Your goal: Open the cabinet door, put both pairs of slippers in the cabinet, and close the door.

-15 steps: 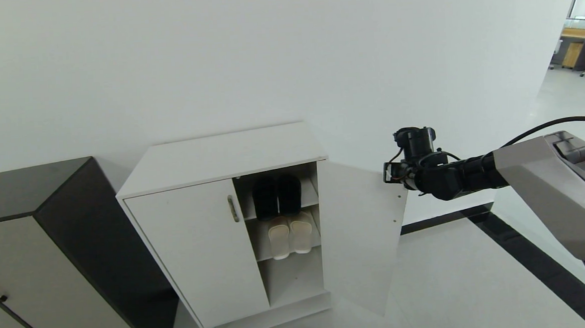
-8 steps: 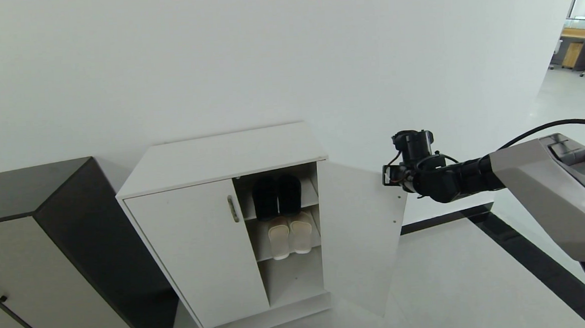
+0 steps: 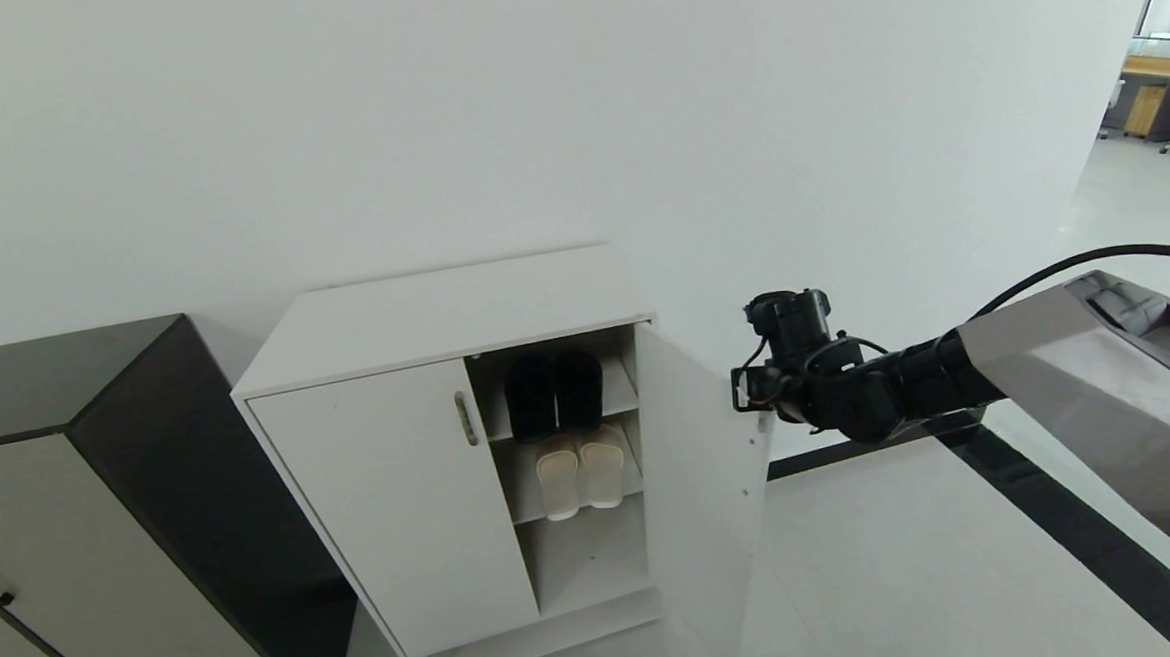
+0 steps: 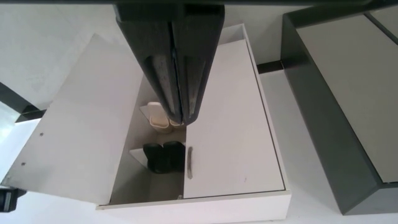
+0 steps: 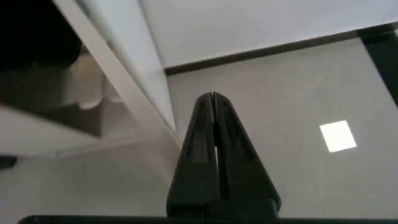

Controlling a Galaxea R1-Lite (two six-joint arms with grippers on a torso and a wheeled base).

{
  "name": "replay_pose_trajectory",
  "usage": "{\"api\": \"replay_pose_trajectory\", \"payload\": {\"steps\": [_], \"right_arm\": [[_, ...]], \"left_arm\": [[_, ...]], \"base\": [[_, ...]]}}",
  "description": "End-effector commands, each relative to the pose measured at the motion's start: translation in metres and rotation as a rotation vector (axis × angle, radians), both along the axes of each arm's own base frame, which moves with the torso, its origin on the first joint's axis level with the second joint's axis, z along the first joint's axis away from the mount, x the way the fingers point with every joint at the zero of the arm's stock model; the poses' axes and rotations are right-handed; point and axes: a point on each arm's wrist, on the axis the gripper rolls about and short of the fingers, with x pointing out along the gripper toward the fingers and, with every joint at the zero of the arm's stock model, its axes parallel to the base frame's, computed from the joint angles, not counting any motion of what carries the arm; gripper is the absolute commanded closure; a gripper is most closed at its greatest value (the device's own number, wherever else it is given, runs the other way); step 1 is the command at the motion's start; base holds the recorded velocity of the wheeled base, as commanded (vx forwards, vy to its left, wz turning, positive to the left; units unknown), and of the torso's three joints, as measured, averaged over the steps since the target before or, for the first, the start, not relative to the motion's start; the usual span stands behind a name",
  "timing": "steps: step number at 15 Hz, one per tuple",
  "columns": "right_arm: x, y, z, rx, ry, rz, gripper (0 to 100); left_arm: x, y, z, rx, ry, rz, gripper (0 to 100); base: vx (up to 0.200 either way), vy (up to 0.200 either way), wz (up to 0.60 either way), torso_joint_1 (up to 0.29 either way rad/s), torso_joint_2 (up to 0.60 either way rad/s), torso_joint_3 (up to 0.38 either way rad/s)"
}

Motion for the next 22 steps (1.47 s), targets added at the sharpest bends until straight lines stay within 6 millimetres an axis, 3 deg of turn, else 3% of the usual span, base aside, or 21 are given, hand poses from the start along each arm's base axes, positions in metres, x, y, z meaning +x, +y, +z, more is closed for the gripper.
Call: {"api": "replay_pose_trajectory", "payload": {"steps": [1,3,6,12,17,22], "right_arm": [[-0.025,0.025,0.009,0.006,-0.048,0.043,100],[-0.037,0.035,0.014,0.014,-0.097,0.055,100],[-0.048,0.034,0.018,0.020,-0.092,0.089,100],[-0.066,0.043,0.010,-0.010,-0.109,0.182,100],[-0.070,0.047,0.009,-0.002,-0.115,0.198,100],[-0.078,0.042,-0.004,0.040,-0.152,0.325,100]], "left_arm": [[0.000,0.000,0.000,0.000,0.001,0.001,100],[0.000,0.000,0.000,0.000,0.001,0.002,100],[0.000,0.000,0.000,0.000,0.000,-0.001,100],[0.000,0.000,0.000,0.000,0.001,0.001,100],[0.000,0.000,0.000,0.000,0.000,0.001,100],[0.000,0.000,0.000,-0.002,0.001,0.001,100]], "base": [[0.000,0.000,0.00,0.000,0.00,0.000],[0.000,0.000,0.00,0.000,0.00,0.000],[0.000,0.000,0.00,0.000,0.00,0.000],[0.000,0.000,0.10,0.000,0.00,0.000],[0.000,0.000,0.60,0.006,0.00,0.000],[0.000,0.000,0.00,0.000,0.00,0.000]]}}
